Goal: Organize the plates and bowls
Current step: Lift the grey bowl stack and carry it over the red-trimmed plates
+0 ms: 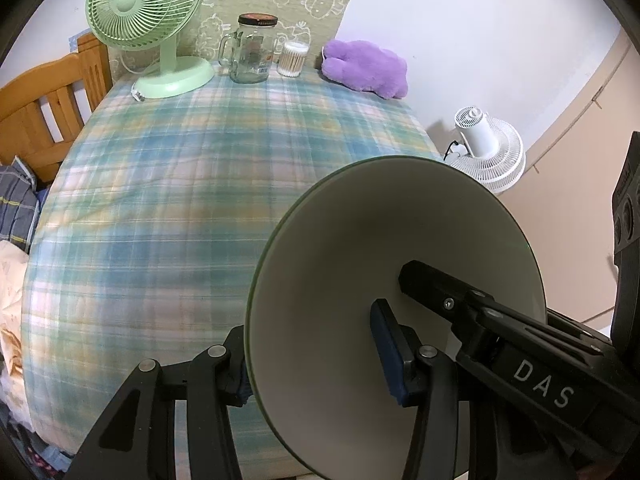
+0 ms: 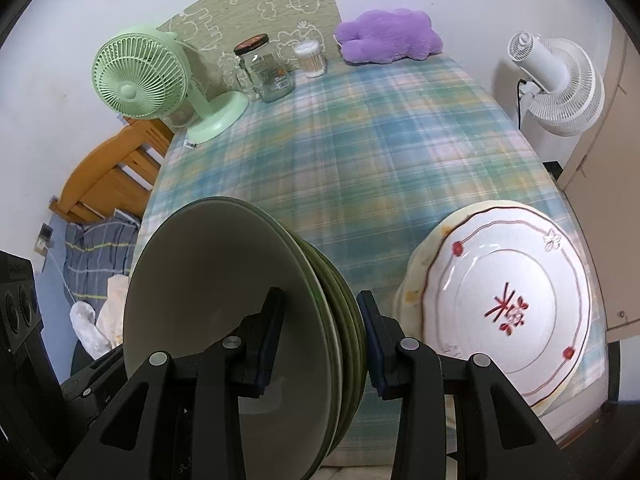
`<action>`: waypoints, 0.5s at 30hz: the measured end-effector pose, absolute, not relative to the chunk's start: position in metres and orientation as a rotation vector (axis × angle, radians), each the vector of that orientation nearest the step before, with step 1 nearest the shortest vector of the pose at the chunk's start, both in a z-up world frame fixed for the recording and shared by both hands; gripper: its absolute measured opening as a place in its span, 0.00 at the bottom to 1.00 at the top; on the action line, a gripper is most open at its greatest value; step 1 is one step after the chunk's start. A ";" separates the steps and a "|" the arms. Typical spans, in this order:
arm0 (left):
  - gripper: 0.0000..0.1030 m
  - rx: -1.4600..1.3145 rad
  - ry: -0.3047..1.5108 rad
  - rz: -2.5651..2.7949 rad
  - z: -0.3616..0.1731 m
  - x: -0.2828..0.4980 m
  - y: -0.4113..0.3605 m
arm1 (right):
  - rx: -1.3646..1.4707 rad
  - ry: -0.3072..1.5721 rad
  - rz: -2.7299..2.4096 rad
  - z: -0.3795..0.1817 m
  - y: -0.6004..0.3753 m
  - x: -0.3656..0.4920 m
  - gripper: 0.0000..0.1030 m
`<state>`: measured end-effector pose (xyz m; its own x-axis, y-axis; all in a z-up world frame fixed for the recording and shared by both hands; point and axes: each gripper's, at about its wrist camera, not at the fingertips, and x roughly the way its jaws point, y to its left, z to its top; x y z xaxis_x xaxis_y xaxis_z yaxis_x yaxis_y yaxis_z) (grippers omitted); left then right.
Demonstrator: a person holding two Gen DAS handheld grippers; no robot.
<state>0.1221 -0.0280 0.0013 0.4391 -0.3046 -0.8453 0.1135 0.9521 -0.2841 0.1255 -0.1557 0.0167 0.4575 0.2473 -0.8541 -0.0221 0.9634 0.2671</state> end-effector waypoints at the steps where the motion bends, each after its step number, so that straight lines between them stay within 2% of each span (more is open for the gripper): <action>1: 0.48 -0.199 1.086 -0.256 0.002 0.122 -0.031 | 0.228 1.085 0.173 0.017 -0.159 0.126 0.40; 15: 0.48 -0.216 1.092 -0.243 0.003 0.129 -0.092 | 0.206 1.097 0.196 0.022 -0.216 0.137 0.40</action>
